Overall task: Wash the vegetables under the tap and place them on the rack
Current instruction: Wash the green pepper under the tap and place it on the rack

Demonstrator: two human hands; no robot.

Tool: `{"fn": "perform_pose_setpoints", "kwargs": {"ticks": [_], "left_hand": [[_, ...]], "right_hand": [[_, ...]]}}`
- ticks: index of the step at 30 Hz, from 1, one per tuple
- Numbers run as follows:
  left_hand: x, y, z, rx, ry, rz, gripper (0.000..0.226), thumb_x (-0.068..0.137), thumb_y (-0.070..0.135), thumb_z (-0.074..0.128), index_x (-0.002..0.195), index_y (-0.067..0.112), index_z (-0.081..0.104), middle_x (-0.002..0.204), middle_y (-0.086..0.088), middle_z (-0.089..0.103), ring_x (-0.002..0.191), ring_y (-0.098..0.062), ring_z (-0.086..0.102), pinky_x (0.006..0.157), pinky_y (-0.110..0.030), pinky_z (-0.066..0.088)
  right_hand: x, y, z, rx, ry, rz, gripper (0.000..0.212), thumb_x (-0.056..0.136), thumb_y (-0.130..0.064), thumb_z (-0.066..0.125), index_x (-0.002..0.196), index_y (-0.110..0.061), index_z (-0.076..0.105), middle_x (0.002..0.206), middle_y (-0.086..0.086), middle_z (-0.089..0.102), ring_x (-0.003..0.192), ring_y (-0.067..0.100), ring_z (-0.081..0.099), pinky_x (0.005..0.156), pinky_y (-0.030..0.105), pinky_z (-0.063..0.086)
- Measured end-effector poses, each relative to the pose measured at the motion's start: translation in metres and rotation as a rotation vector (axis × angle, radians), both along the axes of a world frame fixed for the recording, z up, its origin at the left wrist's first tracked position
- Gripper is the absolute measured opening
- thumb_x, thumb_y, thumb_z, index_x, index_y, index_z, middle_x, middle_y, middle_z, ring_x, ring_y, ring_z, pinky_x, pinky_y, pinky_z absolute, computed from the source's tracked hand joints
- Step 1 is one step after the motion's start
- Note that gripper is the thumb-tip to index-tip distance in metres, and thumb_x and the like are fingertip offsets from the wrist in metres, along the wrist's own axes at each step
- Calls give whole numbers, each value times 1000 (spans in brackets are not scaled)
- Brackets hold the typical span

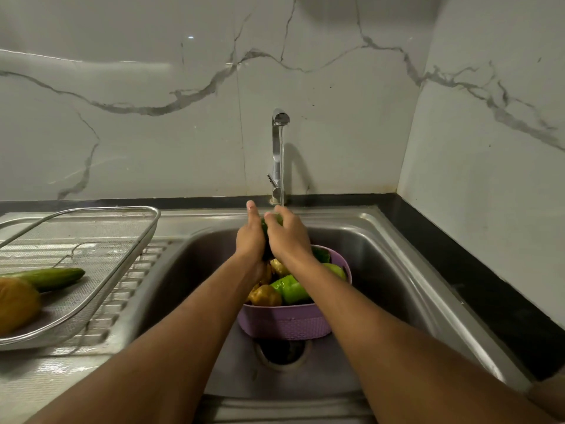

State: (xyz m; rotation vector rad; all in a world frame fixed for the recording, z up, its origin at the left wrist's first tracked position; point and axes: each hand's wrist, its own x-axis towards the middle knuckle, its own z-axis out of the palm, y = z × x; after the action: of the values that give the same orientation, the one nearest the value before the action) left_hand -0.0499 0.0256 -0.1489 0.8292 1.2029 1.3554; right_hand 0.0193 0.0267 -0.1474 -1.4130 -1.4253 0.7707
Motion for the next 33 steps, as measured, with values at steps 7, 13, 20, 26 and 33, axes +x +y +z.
{"fn": "perform_pose_setpoints", "kwargs": {"ticks": [7, 13, 20, 26, 33], "left_hand": [[-8, 13, -1, -179, -197, -112, 87, 88, 84, 40, 124, 9, 62, 120, -22, 70, 109, -39, 68, 94, -57, 57], [7, -4, -16, 318, 524, -181, 37, 104, 53, 46, 130, 28, 55, 114, 1, 69, 105, -19, 69, 96, -49, 58], [-4, 10, -29, 206, 632, -120, 47, 92, 56, 35, 129, 32, 50, 118, -4, 64, 111, -28, 62, 102, -56, 50], [-3, 4, -29, 243, 646, -136, 40, 97, 70, 24, 116, 42, 44, 121, -5, 64, 115, -31, 62, 102, -58, 50], [-3, 5, -25, 274, 682, -37, 31, 111, 48, 25, 116, 32, 51, 112, -2, 63, 109, -26, 62, 105, -55, 47]], "right_hand": [[25, -3, -12, 135, -209, 109, 40, 104, -49, 53, 138, -29, 57, 131, 0, 63, 119, 20, 60, 91, 34, 51], [41, 6, -4, -34, -46, -151, 41, 108, -52, 39, 130, -26, 62, 108, -5, 59, 99, 19, 57, 85, 32, 43], [37, 8, -10, -333, 377, 145, 27, 102, -36, 57, 127, -25, 59, 120, 15, 63, 108, 36, 65, 82, 61, 61], [35, 10, -14, -293, 400, 27, 20, 98, -39, 66, 115, -28, 67, 117, 10, 66, 106, 32, 66, 76, 51, 65], [36, 10, -10, -312, 434, 69, 24, 94, -34, 71, 113, -20, 71, 115, 14, 69, 105, 36, 68, 72, 54, 65]]}}
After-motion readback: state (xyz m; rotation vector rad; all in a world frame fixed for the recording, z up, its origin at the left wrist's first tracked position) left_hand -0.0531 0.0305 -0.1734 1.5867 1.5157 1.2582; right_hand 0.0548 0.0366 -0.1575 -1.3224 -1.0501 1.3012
